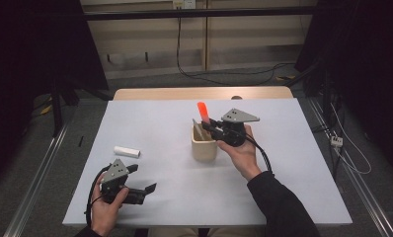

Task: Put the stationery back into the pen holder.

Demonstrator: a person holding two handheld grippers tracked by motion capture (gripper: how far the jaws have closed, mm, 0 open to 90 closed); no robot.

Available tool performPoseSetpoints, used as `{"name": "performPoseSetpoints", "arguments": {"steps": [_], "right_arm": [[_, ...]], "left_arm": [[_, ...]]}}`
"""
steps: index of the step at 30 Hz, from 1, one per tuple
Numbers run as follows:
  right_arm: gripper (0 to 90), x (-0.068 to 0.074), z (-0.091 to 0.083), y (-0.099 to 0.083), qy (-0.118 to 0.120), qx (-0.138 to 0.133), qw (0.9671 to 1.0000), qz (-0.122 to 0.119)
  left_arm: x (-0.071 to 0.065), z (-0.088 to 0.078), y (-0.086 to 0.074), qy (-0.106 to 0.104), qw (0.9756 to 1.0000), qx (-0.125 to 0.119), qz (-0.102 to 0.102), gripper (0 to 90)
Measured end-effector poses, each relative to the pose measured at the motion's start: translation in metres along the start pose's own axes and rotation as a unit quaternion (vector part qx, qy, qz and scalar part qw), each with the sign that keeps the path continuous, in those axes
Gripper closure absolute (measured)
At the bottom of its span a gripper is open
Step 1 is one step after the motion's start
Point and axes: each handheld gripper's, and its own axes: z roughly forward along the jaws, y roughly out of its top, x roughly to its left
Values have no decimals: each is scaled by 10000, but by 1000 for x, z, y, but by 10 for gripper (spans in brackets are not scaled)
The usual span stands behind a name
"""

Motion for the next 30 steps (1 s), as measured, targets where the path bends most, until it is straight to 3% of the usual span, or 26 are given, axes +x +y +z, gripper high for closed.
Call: {"name": "performPoseSetpoints", "arguments": {"steps": [3, 9, 11, 14, 16, 20, 25, 30], "right_arm": [[768, 0, 1, -2, -21, 19, 10000, -4], [676, 0, -2, 0, -31, -31, 10000, -17], [574, 1, -3, 1, -46, -36, 10000, 31], [502, 1, -7, 3, -64, -52, 10000, -44], [406, 2, -9, 4, -228, 29, 9996, -162], [284, 2, -16, 4, -287, 120, 9993, -183], [210, 0, -26, -2, -334, 74, 9993, -150], [173, -4, -38, -7, -397, 76, 9992, -75]], "left_arm": [[-1, 1, 0, -31, 10000, 28, -15, 54], [0, 1, 0, -37, 10000, 52, -11, 54], [0, 1, 0, -40, 10000, 47, -13, 54], [1, 1, 0, -5, 10000, 47, -36, 54], [2, 0, 0, 42, 10000, 63, -64, 54], [6, -2, 0, 172, 9998, 112, -60, 54], [7, -8, 4, 115, 9999, 115, -1, 58], [15, -13, 7, 140, 9998, 127, -75, 65]]}}
